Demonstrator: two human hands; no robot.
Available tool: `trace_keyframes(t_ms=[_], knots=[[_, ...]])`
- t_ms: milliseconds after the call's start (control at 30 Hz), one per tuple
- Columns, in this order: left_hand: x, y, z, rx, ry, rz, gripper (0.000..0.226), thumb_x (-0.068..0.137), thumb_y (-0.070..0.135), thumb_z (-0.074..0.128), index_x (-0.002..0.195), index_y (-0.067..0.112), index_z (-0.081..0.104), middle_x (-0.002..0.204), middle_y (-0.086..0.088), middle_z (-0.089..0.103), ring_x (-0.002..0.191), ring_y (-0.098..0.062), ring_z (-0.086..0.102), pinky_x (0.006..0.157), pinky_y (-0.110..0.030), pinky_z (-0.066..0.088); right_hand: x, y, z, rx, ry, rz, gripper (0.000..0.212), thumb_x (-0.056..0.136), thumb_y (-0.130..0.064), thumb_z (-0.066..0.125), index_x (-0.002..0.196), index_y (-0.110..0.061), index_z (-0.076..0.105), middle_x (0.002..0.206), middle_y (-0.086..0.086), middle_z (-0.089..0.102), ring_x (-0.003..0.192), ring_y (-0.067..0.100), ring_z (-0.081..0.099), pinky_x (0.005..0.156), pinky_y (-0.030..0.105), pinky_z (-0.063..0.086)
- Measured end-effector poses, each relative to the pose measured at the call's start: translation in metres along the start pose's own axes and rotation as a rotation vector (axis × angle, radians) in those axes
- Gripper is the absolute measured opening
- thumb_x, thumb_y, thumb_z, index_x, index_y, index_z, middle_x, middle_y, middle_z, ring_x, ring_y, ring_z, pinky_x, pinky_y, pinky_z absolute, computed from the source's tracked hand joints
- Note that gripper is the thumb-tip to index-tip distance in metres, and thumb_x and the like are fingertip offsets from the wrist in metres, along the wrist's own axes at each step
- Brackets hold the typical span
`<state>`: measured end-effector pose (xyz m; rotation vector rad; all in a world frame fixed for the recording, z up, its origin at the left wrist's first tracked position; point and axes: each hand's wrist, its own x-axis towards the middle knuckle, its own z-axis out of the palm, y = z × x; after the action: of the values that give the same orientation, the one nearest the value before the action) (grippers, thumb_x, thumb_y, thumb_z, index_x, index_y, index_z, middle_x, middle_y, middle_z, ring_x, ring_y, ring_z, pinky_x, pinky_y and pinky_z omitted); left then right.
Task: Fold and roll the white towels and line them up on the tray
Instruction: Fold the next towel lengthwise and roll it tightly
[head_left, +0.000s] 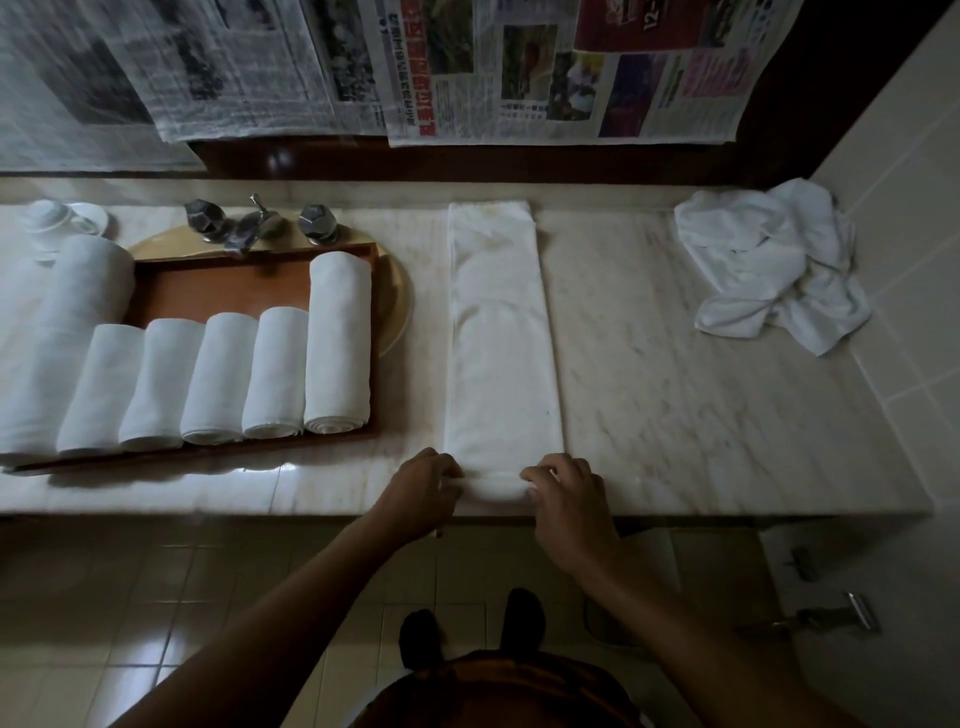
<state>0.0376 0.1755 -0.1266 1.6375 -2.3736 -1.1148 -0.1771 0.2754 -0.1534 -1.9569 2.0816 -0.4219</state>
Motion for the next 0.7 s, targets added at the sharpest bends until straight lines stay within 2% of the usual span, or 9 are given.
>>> trace_keyframes(t_ms=[100, 167, 233, 300, 400, 467, 533, 567, 700], knots=[[0.007, 0.005, -0.009, -0.032, -0.054, -0.083, 0.016, 0.093, 0.018, 0.065, 0.105, 0.015, 0.074, 0.099, 0.002, 0.067, 0.081, -0.008, 0.058, 0.064, -0.014, 0.043, -0.020, -0.017, 0.001, -0.108, 0.096, -0.131, 0.056, 0.081, -0.003, 0.052, 0.135, -0.015, 0.062, 0.138, 0.010, 0.059, 0.127, 0.034, 0.055, 0.103, 0.050, 0.048], [0.013, 0.003, -0.015, -0.085, -0.115, -0.140, 0.011, 0.091, 0.019, 0.067, 0.100, 0.018, 0.075, 0.093, 0.002, 0.071, 0.072, -0.009, 0.063, 0.063, -0.020, 0.050, -0.031, -0.026, 0.005, -0.202, 0.003, -0.155, 0.074, 0.072, -0.007, 0.064, 0.146, -0.012, 0.055, 0.151, 0.013, 0.052, 0.140, 0.038, 0.048, 0.111, 0.061, 0.039], [0.015, 0.005, -0.017, -0.114, -0.138, -0.160, 0.008, 0.092, 0.020, 0.067, 0.098, 0.020, 0.072, 0.091, 0.000, 0.072, 0.066, -0.009, 0.064, 0.060, -0.021, 0.050, -0.037, -0.028, 0.011, -0.273, -0.095, -0.114, 0.090, 0.068, -0.011, 0.065, 0.155, -0.010, 0.043, 0.163, 0.014, 0.036, 0.149, 0.039, 0.034, 0.113, 0.063, 0.026], [0.009, 0.012, -0.013, 0.032, -0.055, -0.116, 0.021, 0.095, 0.024, 0.064, 0.115, 0.019, 0.068, 0.107, -0.003, 0.068, 0.083, -0.011, 0.063, 0.068, -0.021, 0.048, -0.034, -0.026, 0.017, -0.296, -0.118, -0.089, 0.095, 0.069, -0.012, 0.066, 0.159, -0.010, 0.035, 0.167, 0.014, 0.026, 0.153, 0.039, 0.024, 0.113, 0.063, 0.022], [-0.011, 0.023, 0.006, 0.435, 0.189, 0.097, 0.054, 0.096, 0.027, 0.058, 0.147, 0.017, 0.045, 0.146, -0.009, 0.048, 0.127, -0.025, 0.049, 0.104, -0.037, 0.045, -0.023, -0.025, 0.019, -0.279, -0.105, -0.098, 0.102, 0.066, -0.015, 0.080, 0.158, -0.008, 0.036, 0.166, 0.015, 0.028, 0.153, 0.039, 0.016, 0.113, 0.062, 0.020], [-0.022, 0.026, 0.025, 0.573, 0.145, 0.189, 0.072, 0.098, 0.024, 0.055, 0.161, 0.013, 0.022, 0.168, -0.014, 0.020, 0.153, -0.034, 0.022, 0.125, -0.048, 0.022, -0.016, -0.022, 0.018, -0.275, -0.101, -0.126, 0.103, 0.065, -0.013, 0.084, 0.157, -0.008, 0.038, 0.165, 0.016, 0.031, 0.153, 0.039, 0.018, 0.114, 0.061, 0.019], [-0.024, 0.020, 0.042, 0.641, 0.064, 0.220, 0.083, 0.098, 0.021, 0.051, 0.165, 0.010, 0.002, 0.172, -0.015, -0.004, 0.159, -0.034, -0.004, 0.127, -0.051, -0.003, -0.010, -0.017, 0.016, -0.290, -0.118, -0.139, 0.099, 0.070, -0.012, 0.082, 0.158, -0.009, 0.036, 0.166, 0.015, 0.029, 0.154, 0.040, 0.020, 0.120, 0.062, 0.020], [-0.022, 0.015, 0.048, 0.653, 0.066, 0.232, 0.086, 0.097, 0.020, 0.050, 0.164, 0.009, -0.002, 0.171, -0.015, -0.009, 0.159, -0.033, -0.009, 0.125, -0.050, -0.009, -0.007, -0.015, 0.015, -0.292, -0.134, -0.136, 0.095, 0.076, -0.011, 0.078, 0.159, -0.010, 0.034, 0.167, 0.014, 0.026, 0.155, 0.039, 0.019, 0.122, 0.062, 0.021], [-0.006, -0.001, 0.055, 0.591, 0.142, 0.249, 0.084, 0.095, 0.020, 0.056, 0.164, 0.009, 0.009, 0.171, -0.013, 0.004, 0.159, -0.030, 0.003, 0.125, -0.050, 0.002, 0.014, -0.012, 0.010, -0.249, -0.218, -0.116, 0.087, 0.091, -0.006, 0.058, 0.164, -0.014, 0.013, 0.171, 0.010, 0.003, 0.157, 0.033, -0.003, 0.125, 0.059, 0.009]])
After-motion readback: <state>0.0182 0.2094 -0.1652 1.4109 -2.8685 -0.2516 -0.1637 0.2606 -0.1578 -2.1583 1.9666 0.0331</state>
